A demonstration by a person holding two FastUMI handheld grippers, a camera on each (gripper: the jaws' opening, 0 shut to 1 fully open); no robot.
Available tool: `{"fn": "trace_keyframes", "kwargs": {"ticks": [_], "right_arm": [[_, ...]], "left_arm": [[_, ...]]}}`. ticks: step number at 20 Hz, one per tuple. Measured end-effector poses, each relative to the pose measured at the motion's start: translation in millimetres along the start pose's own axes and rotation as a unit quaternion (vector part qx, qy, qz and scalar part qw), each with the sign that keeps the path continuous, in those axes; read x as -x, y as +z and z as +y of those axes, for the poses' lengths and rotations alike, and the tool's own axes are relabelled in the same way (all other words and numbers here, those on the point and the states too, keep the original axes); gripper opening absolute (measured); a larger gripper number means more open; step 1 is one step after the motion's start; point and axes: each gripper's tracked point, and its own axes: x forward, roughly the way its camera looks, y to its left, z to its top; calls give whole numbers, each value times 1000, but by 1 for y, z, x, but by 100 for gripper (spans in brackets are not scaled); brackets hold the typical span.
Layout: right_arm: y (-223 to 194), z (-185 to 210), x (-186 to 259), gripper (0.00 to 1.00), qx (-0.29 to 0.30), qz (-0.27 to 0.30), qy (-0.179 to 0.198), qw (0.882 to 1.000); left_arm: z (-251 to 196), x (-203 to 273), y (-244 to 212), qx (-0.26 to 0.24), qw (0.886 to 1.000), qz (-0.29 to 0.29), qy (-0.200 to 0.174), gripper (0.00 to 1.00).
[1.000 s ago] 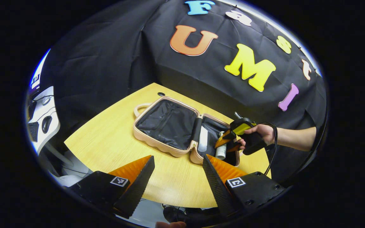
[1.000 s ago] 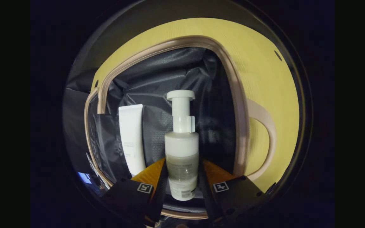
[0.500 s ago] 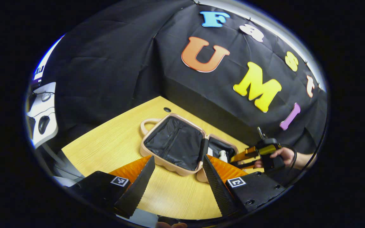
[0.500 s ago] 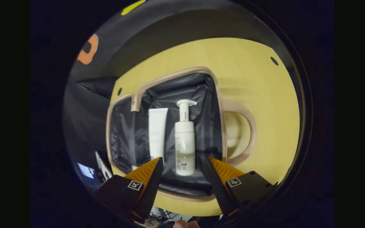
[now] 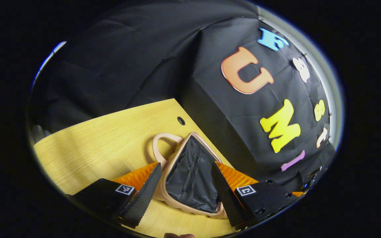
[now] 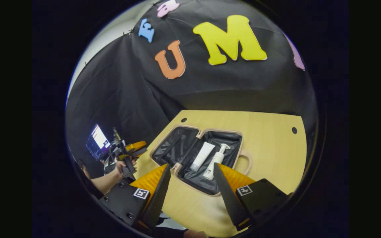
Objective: First open the suitcase, pack the skin care products into it, and then close the suitcase.
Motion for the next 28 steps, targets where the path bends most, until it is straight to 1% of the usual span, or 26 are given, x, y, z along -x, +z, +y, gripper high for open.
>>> {"fn": "trace_keyframes", "kwargs": {"ticks": [1, 4, 5, 6, 8, 10, 11, 12, 14, 15, 16, 17, 18, 19, 20, 21, 22, 24, 26, 28], "right_arm": [[5, 3, 8, 77, -11, -7, 2, 1000], [9, -6, 18, 77, 2, -13, -14, 1000], [9, -9, 21, 77, 12, -13, -19, 1000], [9, -12, 25, 77, 23, -12, -26, 999], [9, -16, 32, 78, 37, -8, -40, 998], [9, -12, 34, 78, 42, -4, -43, 998], [6, -12, 32, 78, 51, 0, -45, 998], [3, -11, 31, 78, 57, 3, -47, 997], [-1, -5, 32, 77, 59, 4, -45, 997], [-1, -2, 32, 77, 54, 0, -43, 998], [-4, 1, 35, 77, 49, -2, -42, 998], [-4, 1, 37, 77, 47, -6, -43, 998], [-5, 0, 40, 77, 50, -10, -47, 998], [-2, -3, 42, 77, 57, -20, -57, 996], [5, -5, 48, 77, 67, -41, -68, 995], [11, -7, 54, 77, 72, -56, -78, 993], [17, -8, 61, 77, 77, -75, -87, 990], [27, -14, 75, 77, 80, -105, -100, 986], [31, -19, 88, 77, 68, -125, -102, 985], [33, -27, 102, 77, 50, -144, -101, 983]], "left_arm": [[13, -14, 6, 31, 999, 9, 0, 96], [33, -37, 7, 67, 997, 23, -7, 96], [38, -45, 8, 84, 996, 23, -12, 100], [39, -53, 9, 103, 994, 22, -16, 96], [42, -68, 10, 136, 990, 14, -24, 94], [48, -80, 6, 161, 987, 15, -28, 90], [46, -87, 3, 181, 983, 18, -36, 96], [47, -91, 2, 192, 981, 20, -33, 78], [41, -97, 9, 218, 975, 10, -38, 70], [39, -101, 13, 224, 974, 3, -38, 79], [41, -104, 14, 226, 974, 4, -32, 60], [42, -105, 13, 227, 973, 9, -27, 58], [44, -106, 12, 230, 973, 14, -22, 52], [44, -108, 12, 234, 972, 15, -15, 48], [47, -109, 14, 236, 972, 11, -2, 38], [44, -111, 17, 238, 971, 3, 5, 22], [33, -110, 25, 241, 971, -5, 0, 11], [0, -98, 42, 221, 975, -25, -13, 9], [-43, -83, 56, 177, 983, -37, -36, 8], [-94, -63, 66, 133, 988, -42, -67, 7]]}}
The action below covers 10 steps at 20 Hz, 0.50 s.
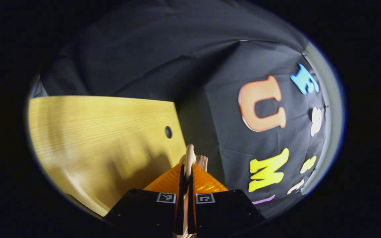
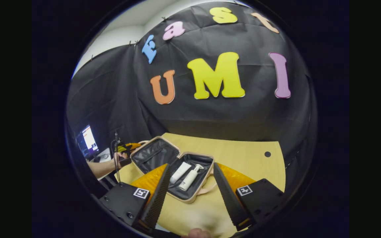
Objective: First open the suitcase, pack the skin care products into it, and then close the suitcase.
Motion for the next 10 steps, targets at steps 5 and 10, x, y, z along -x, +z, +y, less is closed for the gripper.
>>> {"fn": "trace_keyframes", "kwargs": {"ticks": [5, 10], "right_arm": [[13, -42, 33, 77, 16, -54, -49, 997], [4, -88, 61, 78, -33, -71, -99, 992]], "left_arm": [[-112, 14, -57, -123, 991, 16, -48, 10], [-190, 20, -161, -239, 969, 32, -56, 10]]}}
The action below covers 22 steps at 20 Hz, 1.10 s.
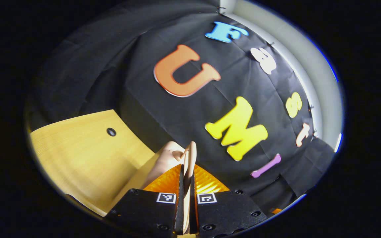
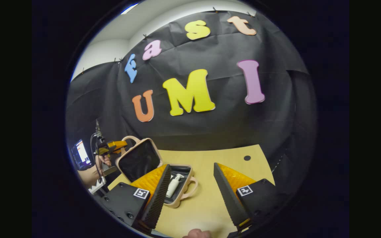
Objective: First open the suitcase, pack the skin care products into it, and then close the suitcase.
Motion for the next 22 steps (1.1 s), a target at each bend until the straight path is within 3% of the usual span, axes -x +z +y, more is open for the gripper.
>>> {"fn": "trace_keyframes", "kwargs": {"ticks": [2, 5, 8, 12, 15, 19, 22], "right_arm": [[3, -21, 9, 78, 13, -10, -28, 999], [15, -45, 22, 78, 18, -28, -56, 998], [11, -70, 39, 78, 26, -32, -85, 996], [3, -99, 59, 78, 41, -27, -117, 992], [-1, -121, 72, 78, 31, -22, -139, 990], [-12, -147, 84, 78, 0, -8, -161, 987], [-15, -156, 86, 78, -1, -4, -173, 985]], "left_arm": [[-28, -5, -32, -68, 997, 8, 20, 10], [-57, -29, -83, -170, 985, 19, 35, 10], [-61, -57, -149, -221, 974, 52, 31, 9], [-54, -85, -205, -268, 959, 90, 32, 10], [-56, -91, -250, -320, 939, 123, 38, 10], [-31, -95, -316, -382, 901, 190, 77, 10], [-20, -95, -339, -404, 885, 209, 99, 10]]}}
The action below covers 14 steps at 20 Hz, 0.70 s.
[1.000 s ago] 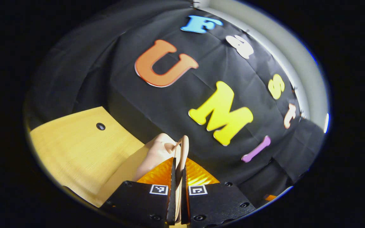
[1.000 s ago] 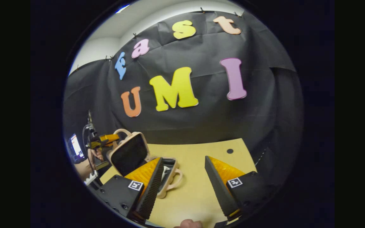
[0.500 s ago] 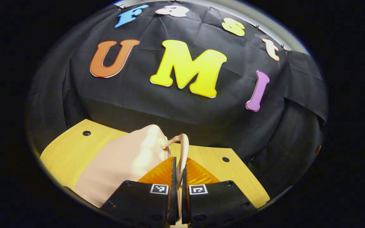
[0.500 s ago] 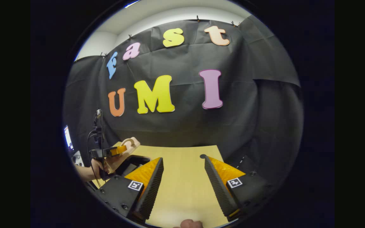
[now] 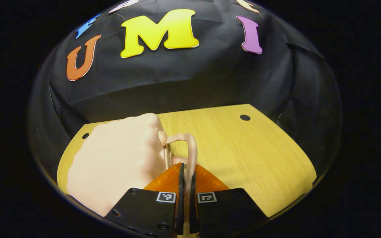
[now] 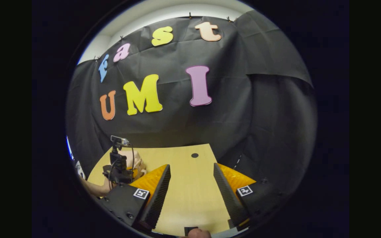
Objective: First open the suitcase, pack the skin care products into it, and then close the suitcase.
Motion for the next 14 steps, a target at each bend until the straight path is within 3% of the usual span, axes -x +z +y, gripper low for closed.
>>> {"fn": "trace_keyframes", "kwargs": {"ticks": [5, 8, 11, 12, 13, 14], "right_arm": [[-11, -5, -5, 78, -13, 11, 1, 1000], [-9, 2, -12, 78, -7, 10, 14, 1000], [-3, 9, -24, 78, 15, 4, 29, 999], [2, 15, -30, 78, 21, -1, 33, 999], [6, 15, -37, 78, 29, -8, 30, 999], [10, 13, -47, 78, 47, -17, 7, 999]], "left_arm": [[0, -2, -5, -61, 998, -12, 29, 10], [-4, -5, -12, -68, 997, 7, 31, 18], [-17, 3, -14, -61, 998, 17, 15, 47], [-22, 12, -13, -42, 999, 13, 8, 51], [-24, 21, -6, -22, 1000, 5, -2, 70], [-26, 33, 7, 3, 1000, -13, -12, 70]]}}
